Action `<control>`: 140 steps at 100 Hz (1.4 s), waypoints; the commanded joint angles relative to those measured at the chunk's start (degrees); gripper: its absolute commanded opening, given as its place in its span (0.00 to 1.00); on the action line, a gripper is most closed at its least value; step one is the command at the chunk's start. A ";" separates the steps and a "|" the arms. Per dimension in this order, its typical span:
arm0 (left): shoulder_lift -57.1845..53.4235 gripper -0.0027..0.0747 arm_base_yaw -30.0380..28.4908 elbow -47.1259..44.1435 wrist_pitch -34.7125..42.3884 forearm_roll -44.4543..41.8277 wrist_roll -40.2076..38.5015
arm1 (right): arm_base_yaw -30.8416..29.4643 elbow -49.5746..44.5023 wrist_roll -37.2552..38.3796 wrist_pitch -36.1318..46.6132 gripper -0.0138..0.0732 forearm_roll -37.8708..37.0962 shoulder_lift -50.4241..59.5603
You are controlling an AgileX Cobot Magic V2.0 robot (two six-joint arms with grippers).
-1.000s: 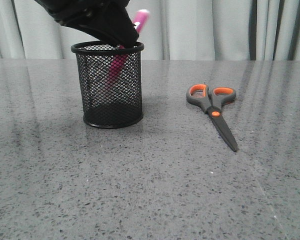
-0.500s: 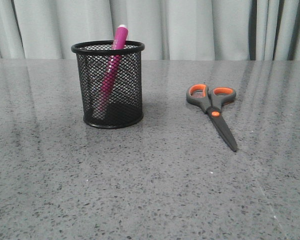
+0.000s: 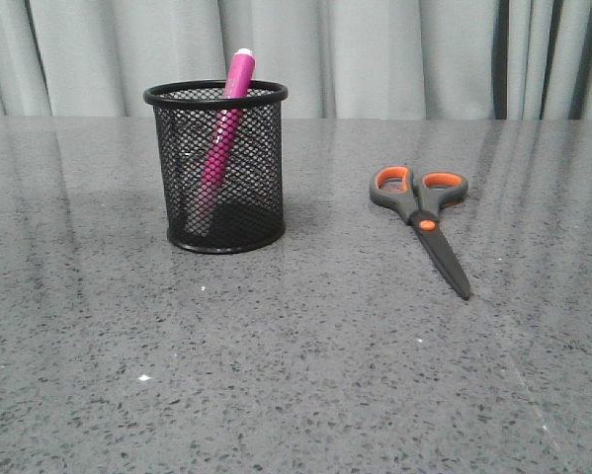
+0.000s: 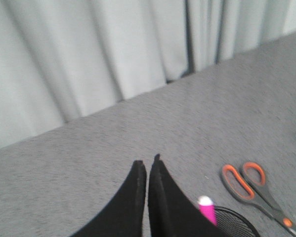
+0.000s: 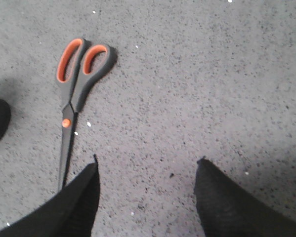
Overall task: Put pen and scissors into bin
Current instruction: 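Open the left gripper and withdraw it upward, then lower the right gripper over the scissors handles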
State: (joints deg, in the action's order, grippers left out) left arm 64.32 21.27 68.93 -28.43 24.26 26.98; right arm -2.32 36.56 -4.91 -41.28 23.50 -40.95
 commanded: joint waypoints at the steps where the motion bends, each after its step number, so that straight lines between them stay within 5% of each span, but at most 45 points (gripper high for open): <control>1: -4.18 0.01 -2.78 0.51 4.66 0.68 -2.18 | 0.07 1.95 -0.37 5.37 0.60 2.94 -0.24; 55: -13.32 0.01 -4.56 -12.51 14.76 0.91 -5.11 | 0.07 1.95 -9.76 7.90 0.60 11.78 -0.24; 98: -25.08 0.01 -4.98 -22.54 20.30 -1.11 -5.11 | 0.07 2.04 -11.92 4.98 0.60 11.89 -1.54; 140: -28.00 0.01 -15.64 -26.16 18.21 -1.11 -5.11 | 0.28 5.46 -14.98 3.62 0.60 13.15 -8.34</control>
State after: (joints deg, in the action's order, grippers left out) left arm 36.46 7.13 41.29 -13.29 22.75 22.55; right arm -2.13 39.32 -18.67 -39.74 34.39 -47.65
